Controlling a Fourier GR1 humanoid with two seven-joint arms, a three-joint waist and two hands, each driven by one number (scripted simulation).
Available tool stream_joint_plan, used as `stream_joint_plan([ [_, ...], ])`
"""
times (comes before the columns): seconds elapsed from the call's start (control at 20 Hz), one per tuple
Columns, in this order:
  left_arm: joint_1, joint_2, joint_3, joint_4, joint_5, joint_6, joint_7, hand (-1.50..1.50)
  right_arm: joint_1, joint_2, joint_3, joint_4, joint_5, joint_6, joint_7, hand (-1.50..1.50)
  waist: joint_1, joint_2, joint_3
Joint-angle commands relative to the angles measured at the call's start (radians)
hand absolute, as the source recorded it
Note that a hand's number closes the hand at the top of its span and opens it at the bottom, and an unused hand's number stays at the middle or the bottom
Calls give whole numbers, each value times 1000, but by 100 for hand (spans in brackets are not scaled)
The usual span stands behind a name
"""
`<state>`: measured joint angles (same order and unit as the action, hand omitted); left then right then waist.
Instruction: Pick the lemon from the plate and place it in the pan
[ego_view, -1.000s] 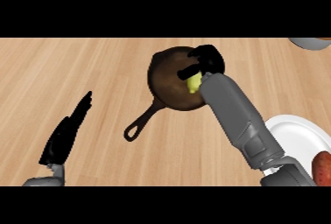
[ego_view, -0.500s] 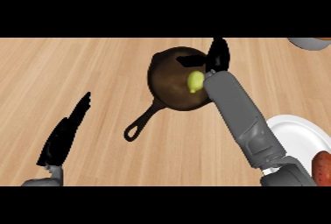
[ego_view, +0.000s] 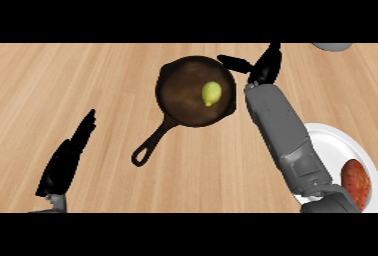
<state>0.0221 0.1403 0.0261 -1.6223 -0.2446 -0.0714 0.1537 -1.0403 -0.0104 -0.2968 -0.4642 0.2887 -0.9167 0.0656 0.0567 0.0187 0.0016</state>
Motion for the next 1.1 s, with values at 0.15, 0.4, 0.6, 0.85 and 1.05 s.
stream_joint_plan([
  [0.15,36,-2,5,-28,-16,13,18,0,198,-44,-42,-127,-85,78,-216,-150,-48,-16,-1],
  [0.4,118,30,61,-43,32,-20,-27,0,394,-87,66,-363,-39,155,-99,-150,-70,-28,-2],
  [0.6,100,3,35,-3,-7,8,-50,0,528,-162,88,-545,-59,258,-48,-150,-67,-24,-2],
  [0.85,83,14,53,-55,-5,6,4,0,748,-218,108,-815,-86,352,23,-150,-66,-23,-2],
  [1.05,8,16,76,39,20,-15,-13,0,856,-224,90,-899,-122,397,-4,-150,-60,-19,-2],
])
